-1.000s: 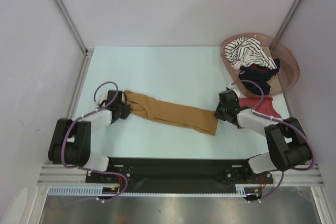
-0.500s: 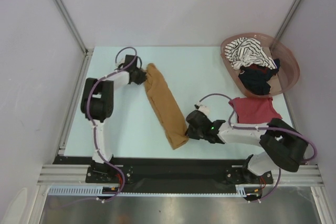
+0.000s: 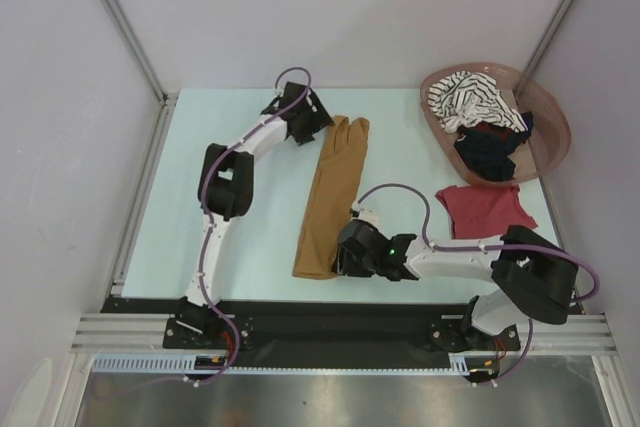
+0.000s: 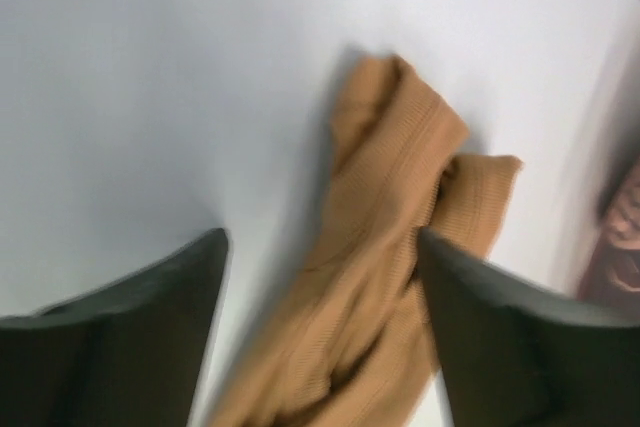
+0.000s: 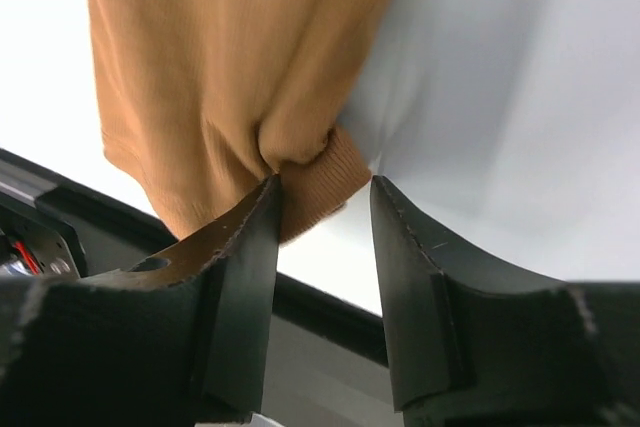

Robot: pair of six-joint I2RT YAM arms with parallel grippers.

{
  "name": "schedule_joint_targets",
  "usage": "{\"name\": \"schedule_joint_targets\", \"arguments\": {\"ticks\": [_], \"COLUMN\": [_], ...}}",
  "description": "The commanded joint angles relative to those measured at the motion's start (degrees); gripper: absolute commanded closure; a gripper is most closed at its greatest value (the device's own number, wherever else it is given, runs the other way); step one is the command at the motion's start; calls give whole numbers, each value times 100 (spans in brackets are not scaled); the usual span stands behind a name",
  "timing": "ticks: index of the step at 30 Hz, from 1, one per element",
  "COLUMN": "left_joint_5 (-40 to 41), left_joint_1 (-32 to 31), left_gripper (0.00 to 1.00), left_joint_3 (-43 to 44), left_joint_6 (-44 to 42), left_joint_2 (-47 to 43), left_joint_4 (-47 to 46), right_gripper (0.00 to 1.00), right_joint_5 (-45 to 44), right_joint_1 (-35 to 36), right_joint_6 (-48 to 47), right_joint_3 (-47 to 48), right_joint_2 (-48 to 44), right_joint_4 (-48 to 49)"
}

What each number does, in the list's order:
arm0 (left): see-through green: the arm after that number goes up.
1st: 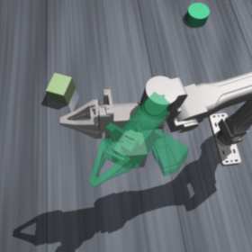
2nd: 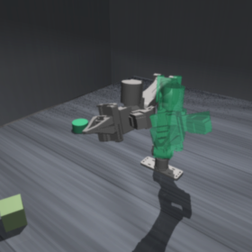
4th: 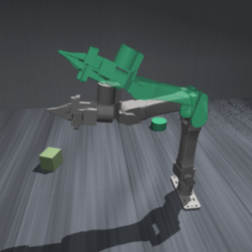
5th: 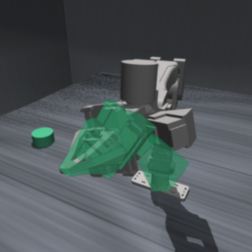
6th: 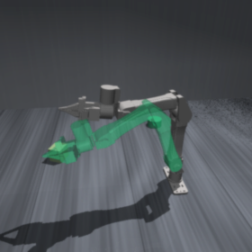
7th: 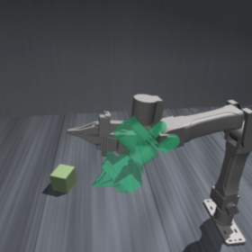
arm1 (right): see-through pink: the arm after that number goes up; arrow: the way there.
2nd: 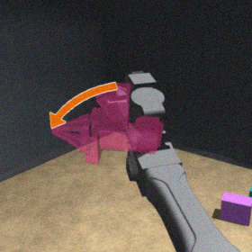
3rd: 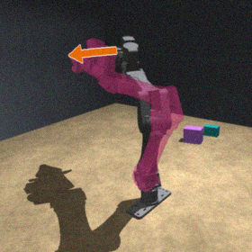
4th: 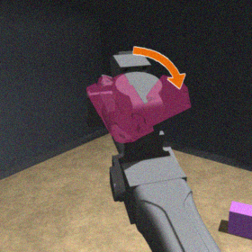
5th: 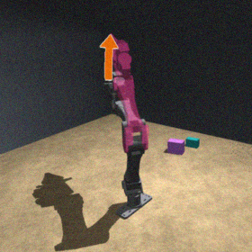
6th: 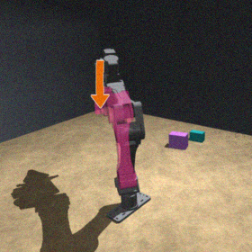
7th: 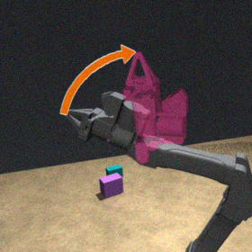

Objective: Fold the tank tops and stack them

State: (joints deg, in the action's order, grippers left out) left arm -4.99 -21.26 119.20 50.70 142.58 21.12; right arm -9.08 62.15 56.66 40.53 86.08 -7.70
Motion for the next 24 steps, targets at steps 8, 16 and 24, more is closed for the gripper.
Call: {"name": "schedule_joint_targets", "arguments": {"ticks": [8,16,24], "left_joint_5": [1087,1045,580], "left_joint_1": [535,430,-168], "left_gripper": [0,0,0], "left_joint_3": [324,-2486,-5958], "left_joint_6": [-1676,-2161,-1898], "left_joint_2": [-1003,-3689,-6196], "left_joint_4": [1104,674,-151], "right_gripper": [64,74,49], "right_joint_5": [100,179,371], "right_joint_1": [69,78,-290], "right_joint_6": [-85,-261,-1130], "right_joint_3": [-414,-705,-600], "right_joint_2": [-504,-1049,-1428], "right_joint_4": [-363,-565,154]}}
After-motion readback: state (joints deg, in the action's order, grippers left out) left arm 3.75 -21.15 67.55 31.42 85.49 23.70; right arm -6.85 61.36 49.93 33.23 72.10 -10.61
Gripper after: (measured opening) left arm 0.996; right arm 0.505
